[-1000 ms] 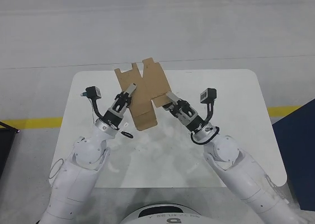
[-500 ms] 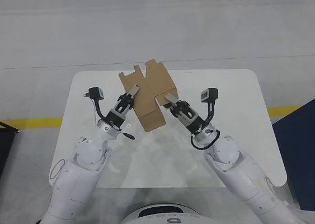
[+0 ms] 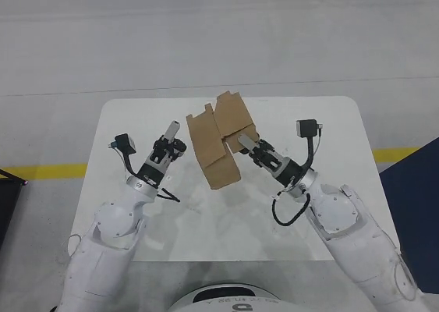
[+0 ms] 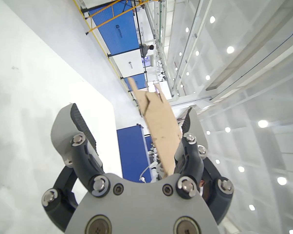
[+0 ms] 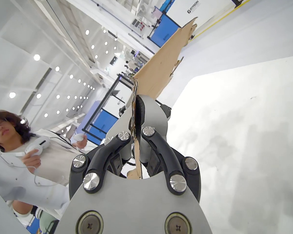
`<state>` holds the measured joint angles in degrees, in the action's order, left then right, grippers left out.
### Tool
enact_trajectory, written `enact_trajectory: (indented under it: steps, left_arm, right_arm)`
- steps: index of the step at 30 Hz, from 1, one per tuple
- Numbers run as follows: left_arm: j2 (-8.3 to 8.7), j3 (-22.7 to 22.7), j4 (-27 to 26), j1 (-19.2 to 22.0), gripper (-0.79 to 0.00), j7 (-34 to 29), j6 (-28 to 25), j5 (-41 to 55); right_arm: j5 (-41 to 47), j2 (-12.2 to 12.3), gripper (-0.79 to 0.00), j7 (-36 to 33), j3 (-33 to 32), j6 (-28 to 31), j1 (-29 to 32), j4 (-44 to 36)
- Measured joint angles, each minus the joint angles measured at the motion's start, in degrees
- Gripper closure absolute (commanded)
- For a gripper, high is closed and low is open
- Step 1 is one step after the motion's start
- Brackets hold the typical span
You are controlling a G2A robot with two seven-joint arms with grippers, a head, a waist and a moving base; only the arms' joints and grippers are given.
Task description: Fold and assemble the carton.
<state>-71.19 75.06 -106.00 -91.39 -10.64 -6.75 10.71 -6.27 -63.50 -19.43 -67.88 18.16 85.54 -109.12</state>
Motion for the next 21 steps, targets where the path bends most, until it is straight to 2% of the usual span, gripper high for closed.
enact_trajectory:
  steps: [4,8,16,21]
  left_arm:
    - [-0.51,-0.8,0.4,0.8,-0.785,0.4,0.5,7.3]
    - [-0.46,-0.4,1.2,1.5,-0.785,-1.7,2.1,8.8]
    - [-0.14,0.7,0.4,-0.1,-0.785,-3.6,2.7,6.6]
    - [-0.08,1.0,0.2,-0.8,-0.785,-3.8,2.8,6.1]
  right_arm:
    - [-0.7,-0.1,0.0,-3.5,1.9,-0.2,-0.3,0.4]
    - [-2.0,-0.2,0.0,-6.0,3.2,-0.5,-1.1,0.9]
    - [-26.1,0.6,0.0,-7.5,3.4,-1.2,-2.1,0.7]
    - [-33.4,0.8,0.0,-6.8,3.4,0.3,-1.7,0.0]
